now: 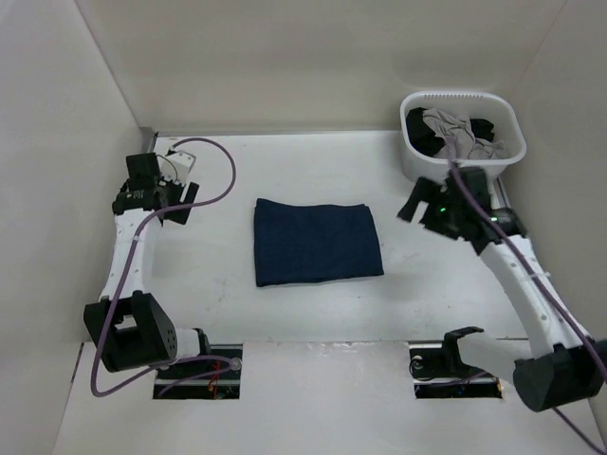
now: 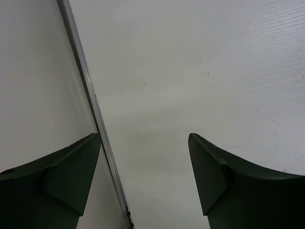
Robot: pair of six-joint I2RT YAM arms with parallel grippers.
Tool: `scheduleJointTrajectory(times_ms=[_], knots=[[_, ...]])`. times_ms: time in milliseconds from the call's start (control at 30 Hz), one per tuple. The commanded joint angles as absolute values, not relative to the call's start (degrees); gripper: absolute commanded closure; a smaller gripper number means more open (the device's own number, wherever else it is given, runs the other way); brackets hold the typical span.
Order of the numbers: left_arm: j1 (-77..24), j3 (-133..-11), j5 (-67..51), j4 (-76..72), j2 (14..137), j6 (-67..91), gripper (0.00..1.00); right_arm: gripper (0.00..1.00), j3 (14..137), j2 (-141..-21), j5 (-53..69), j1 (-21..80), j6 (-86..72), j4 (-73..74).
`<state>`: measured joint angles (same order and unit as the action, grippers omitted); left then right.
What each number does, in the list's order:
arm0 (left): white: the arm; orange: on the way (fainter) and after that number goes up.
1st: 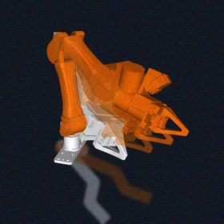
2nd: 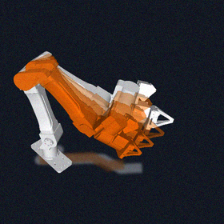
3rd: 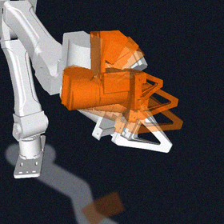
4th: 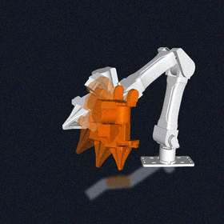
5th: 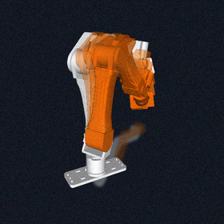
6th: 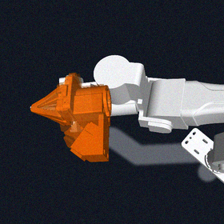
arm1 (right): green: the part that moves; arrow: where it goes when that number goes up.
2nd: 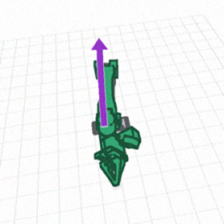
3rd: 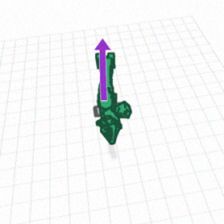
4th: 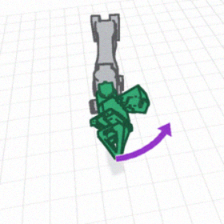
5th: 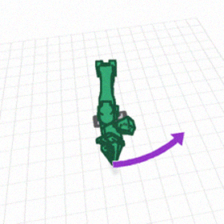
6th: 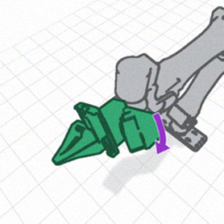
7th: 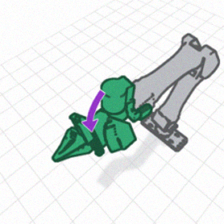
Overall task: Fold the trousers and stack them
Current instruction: Fold the trousers
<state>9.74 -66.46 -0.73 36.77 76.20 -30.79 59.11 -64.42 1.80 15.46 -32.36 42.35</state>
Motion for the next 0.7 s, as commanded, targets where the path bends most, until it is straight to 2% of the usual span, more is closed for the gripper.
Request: scheduleJointTrajectory(times_ms=[0, 67, 167, 233, 467, 667], knots=[[12.61, -68.03, -0.97, 32.79, 73.83, -28.14, 0.26, 0.00, 67.92, -62.14, -9.30, 4.74, -20.58, 57.03], [13.75, -68.29, -0.01, 30.33, 74.00, -25.41, 0.26, 0.00, 69.08, -62.40, -15.79, 0.15, -20.91, 55.47], [15.77, -68.90, 2.80, 26.91, 74.18, -21.19, 0.26, 0.00, 71.45, -61.00, -24.76, -0.75, -30.11, 51.34], [16.91, -69.52, 4.30, 25.93, 74.00, -20.22, 0.26, 0.00, 71.28, -60.21, -25.40, -1.97, -31.64, 48.88], [21.57, -72.07, 5.36, 25.22, 72.42, -18.46, 0.25, 0.00, 69.17, -55.73, -23.46, -15.41, -24.08, 43.69], [20.97, -71.81, 4.83, 25.93, 71.81, -18.01, 0.24, 0.00, 66.09, -52.03, -25.23, -14.11, -21.54, 41.48]])
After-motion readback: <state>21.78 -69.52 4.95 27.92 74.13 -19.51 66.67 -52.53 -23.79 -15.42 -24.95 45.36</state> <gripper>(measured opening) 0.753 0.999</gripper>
